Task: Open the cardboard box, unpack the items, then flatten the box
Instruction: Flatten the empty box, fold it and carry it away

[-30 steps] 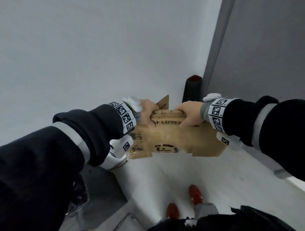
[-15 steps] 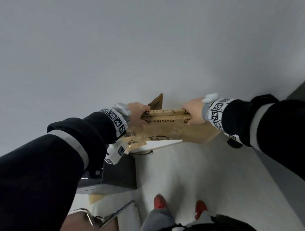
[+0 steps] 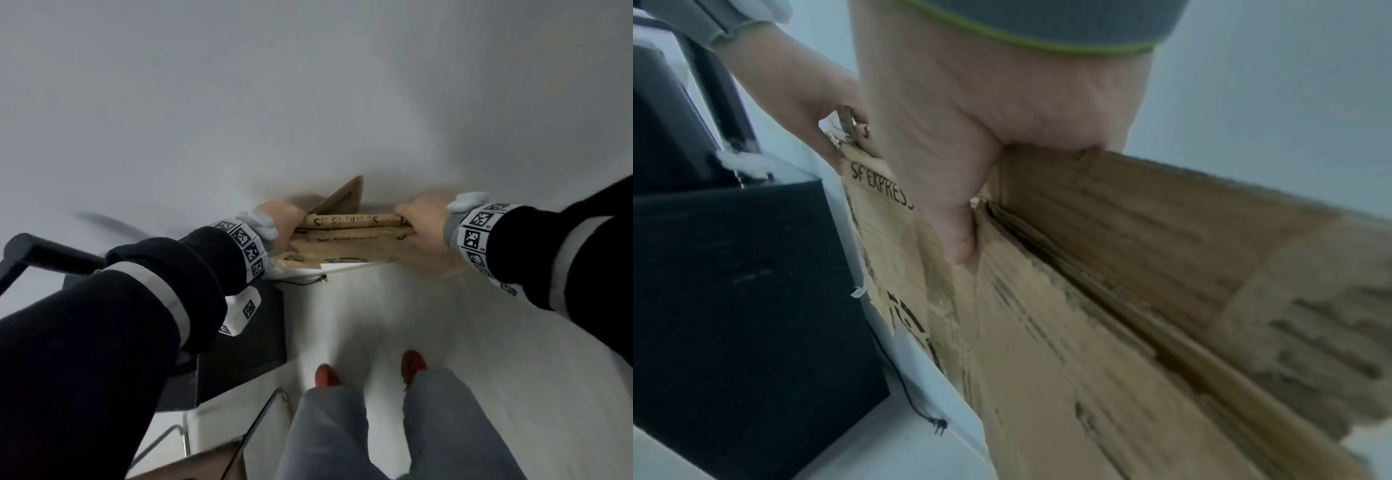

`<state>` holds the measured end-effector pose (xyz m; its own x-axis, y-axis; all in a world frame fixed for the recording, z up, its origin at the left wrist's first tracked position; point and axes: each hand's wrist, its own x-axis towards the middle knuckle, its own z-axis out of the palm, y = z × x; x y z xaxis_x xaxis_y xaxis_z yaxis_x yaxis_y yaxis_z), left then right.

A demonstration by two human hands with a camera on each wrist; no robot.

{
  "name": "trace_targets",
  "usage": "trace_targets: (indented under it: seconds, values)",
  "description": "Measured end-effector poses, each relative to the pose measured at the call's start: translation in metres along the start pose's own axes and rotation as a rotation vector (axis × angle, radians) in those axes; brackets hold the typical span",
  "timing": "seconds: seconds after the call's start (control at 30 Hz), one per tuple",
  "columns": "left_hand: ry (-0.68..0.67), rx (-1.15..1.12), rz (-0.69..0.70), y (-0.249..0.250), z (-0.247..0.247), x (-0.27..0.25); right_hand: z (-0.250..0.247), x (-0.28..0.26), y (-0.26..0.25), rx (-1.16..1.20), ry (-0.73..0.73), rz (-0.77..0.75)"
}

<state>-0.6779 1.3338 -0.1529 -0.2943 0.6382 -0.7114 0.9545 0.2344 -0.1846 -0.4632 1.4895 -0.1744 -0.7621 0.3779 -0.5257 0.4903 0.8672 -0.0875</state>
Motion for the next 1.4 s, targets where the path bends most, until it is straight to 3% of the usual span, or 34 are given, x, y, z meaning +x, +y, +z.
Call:
trace_targets:
  seconds: [0.17, 0.3, 0.5, 0.7, 0.9, 1.13, 1.4]
  values:
    - [0.167, -0.122, -0.053, -0.011, 0.081, 0.067, 0.069, 0.086, -0.006, -0.041, 0.051, -0.016]
    - [0.264, -0.175, 0.067, -0.024, 0.149, 0.127, 0.129, 0.148, -0.019, -0.054, 0.095, -0.050]
    - [0.065, -0.040, 0.005, -0.029, 0.203, 0.192, 0.203, 0.229, -0.034, -0.083, 0.066, -0.089]
    - [0.127, -0.007, -0.091, -0.026, 0.265, 0.235, 0.259, 0.283, -0.045, -0.121, 0.063, -0.130]
    - [0.054, 0.020, -0.238, -0.023, 0.294, 0.261, 0.299, 0.313, -0.060, -0.115, 0.071, -0.182]
    - [-0.178, -0.062, -0.381, -0.018, 0.327, 0.301, 0.347, 0.351, -0.074, -0.089, 0.066, -0.230]
    - [-0.097, -0.210, -0.402, -0.019, 0.375, 0.337, 0.380, 0.382, -0.079, -0.116, 0.078, -0.245]
